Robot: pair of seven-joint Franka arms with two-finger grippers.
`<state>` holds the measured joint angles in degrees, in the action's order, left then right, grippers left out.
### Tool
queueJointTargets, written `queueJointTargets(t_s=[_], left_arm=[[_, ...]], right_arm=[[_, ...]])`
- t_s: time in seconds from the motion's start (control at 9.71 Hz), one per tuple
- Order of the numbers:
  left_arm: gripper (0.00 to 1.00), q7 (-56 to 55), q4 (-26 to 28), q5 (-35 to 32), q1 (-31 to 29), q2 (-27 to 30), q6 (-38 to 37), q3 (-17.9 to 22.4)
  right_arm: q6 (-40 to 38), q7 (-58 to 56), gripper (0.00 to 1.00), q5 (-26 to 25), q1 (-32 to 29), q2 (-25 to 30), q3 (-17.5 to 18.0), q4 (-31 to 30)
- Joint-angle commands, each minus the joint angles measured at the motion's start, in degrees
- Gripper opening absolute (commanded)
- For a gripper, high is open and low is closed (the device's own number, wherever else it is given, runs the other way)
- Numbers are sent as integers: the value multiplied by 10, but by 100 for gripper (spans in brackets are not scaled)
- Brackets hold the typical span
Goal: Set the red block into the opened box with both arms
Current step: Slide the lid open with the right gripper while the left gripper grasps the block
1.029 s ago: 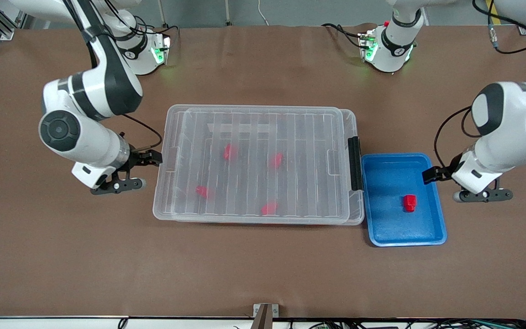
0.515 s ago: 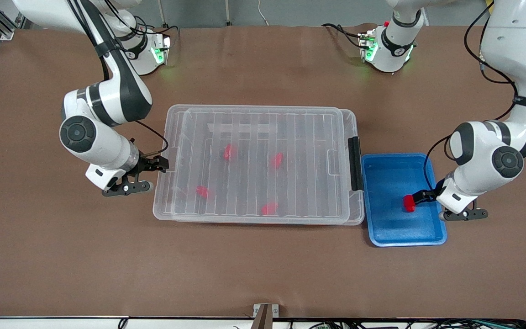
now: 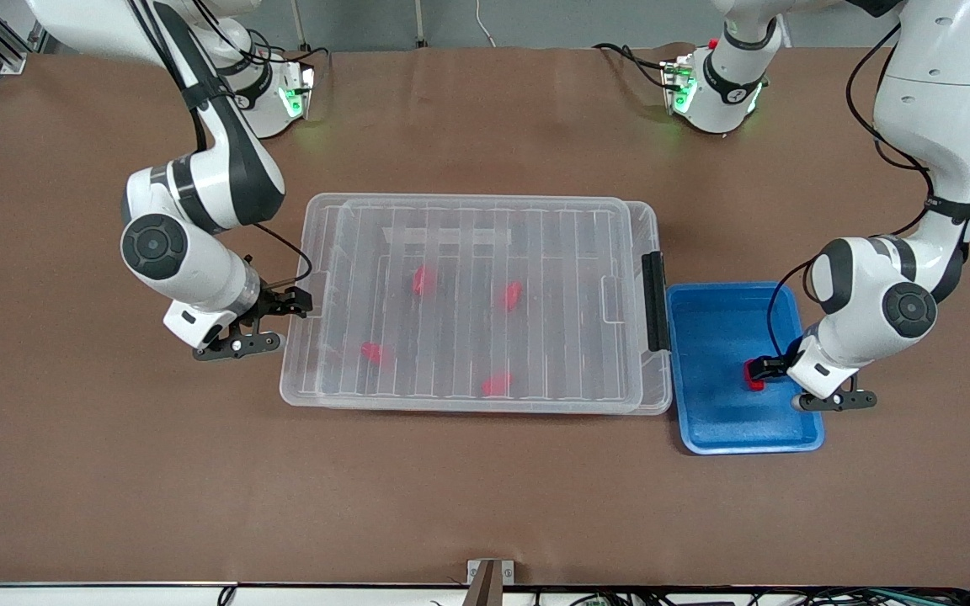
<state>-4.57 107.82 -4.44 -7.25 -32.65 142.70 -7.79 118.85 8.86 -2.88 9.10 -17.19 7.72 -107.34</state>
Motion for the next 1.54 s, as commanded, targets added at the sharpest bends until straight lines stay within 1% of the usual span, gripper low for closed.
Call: queueJointTargets(t_s=[0.0,0.1,0.21,0.31,0.41,0.51,0.72,0.82,0.93,1.03,1.13,1.34,1.44], left_arm=[[79,-8,0,-10,2,-21,5,0],[77,-8,-1,-10,2,-27,6,0],[72,-8,-2,-10,3,-32,7,-1],[67,-8,-2,-10,3,-34,7,-2],[58,-7,-2,-10,3,-34,7,-2],[44,-6,-2,-10,3,-34,7,-2],[7,3,-2,-10,1,-31,6,-2],[0,9,-5,-10,0,-26,4,-2],[0,8,-5,-10,0,-4,-2,-2],[0,6,-10,-10,0,17,-34,-12],[0,1,-29,-10,0,40,-79,-27],[0,-18,-68,-8,-1,85,-173,-69],[1,-45,-79,-7,0,100,-201,-91]], right_arm=[[8,8,100,-27,-12,13,4,-24],[3,5,100,-29,-17,14,4,-24],[-2,4,100,-29,-26,14,4,-24],[-8,-2,100,-31,-34,14,4,-23],[-11,-20,100,-32,-42,15,4,-23],[-18,-32,100,-32,-53,15,4,-23],[-27,-61,100,-33,-72,17,4,-23],[-33,-82,100,-33,-82,18,4,-23],[-40,-99,100,-33,-93,19,3,-19],[-47,-113,100,-33,-101,20,2,-17],[-48,-126,100,-33,-108,20,0,-17],[-49,-165,100,-33,-131,20,-2,-17],[-49,-181,100,-33,-142,20,-2,-17]])
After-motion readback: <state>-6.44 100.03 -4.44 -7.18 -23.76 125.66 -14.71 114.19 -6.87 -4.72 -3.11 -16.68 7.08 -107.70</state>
